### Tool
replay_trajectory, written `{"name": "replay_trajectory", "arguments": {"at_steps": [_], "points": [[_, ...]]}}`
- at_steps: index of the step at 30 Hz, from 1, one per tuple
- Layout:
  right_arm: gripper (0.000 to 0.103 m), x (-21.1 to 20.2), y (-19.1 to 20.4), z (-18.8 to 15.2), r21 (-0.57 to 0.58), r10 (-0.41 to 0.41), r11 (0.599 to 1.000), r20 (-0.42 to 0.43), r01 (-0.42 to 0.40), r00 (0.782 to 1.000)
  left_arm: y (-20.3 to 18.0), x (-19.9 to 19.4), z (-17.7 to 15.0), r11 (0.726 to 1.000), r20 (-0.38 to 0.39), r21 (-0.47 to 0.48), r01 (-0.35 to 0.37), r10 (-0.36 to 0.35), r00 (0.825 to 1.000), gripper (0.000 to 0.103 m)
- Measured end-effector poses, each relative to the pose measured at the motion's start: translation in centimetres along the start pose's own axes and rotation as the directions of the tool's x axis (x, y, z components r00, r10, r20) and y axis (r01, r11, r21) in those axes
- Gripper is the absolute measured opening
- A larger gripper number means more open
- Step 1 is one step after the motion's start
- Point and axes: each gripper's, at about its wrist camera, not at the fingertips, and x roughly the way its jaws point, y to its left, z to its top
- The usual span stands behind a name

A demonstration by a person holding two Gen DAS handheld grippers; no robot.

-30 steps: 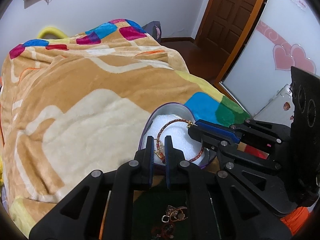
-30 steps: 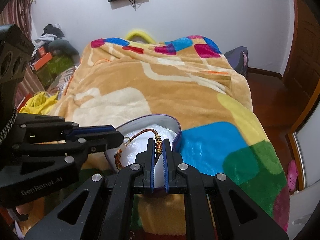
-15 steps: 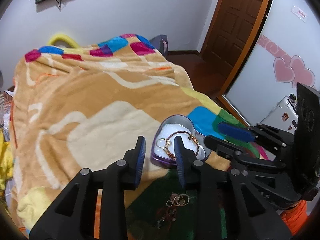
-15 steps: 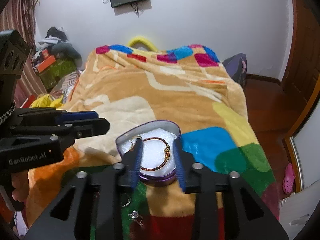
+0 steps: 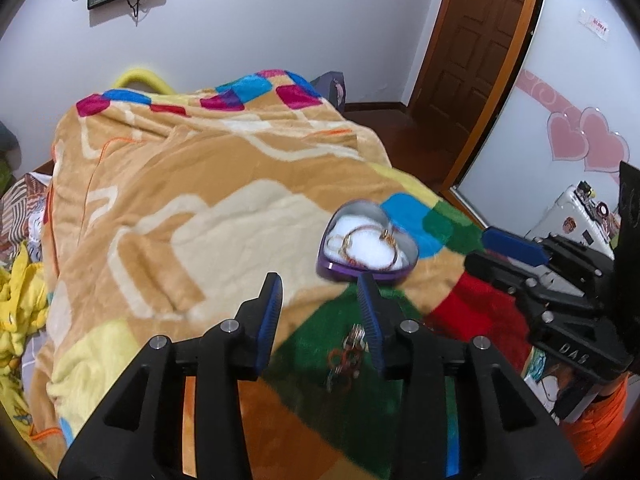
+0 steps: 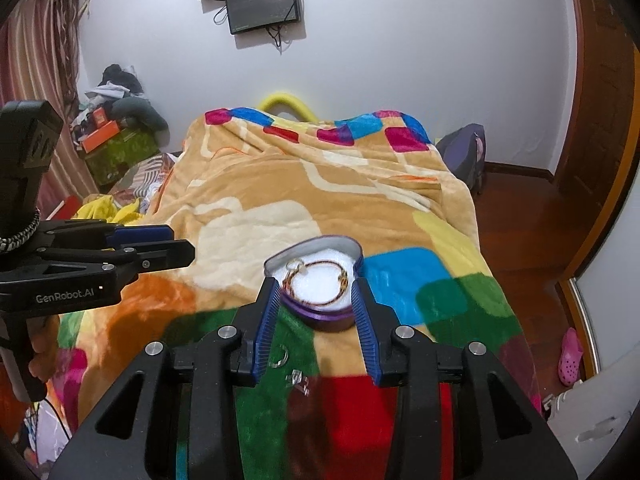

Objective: Organize jewelry
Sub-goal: 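Return both tools to the jewelry pile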

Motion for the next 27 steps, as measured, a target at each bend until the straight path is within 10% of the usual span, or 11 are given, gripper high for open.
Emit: {"name": "replay_trajectory", "arguments": {"at_steps": [27], "points": [[0.034,4.1,0.9,-6.3,-0.007,0.019,1.0,-0.165,-0.02,0.986,-0.6,4.6,-7.9,0.999,-0.166,0.03,0.038,-0.032,0.986,0.036]]}}
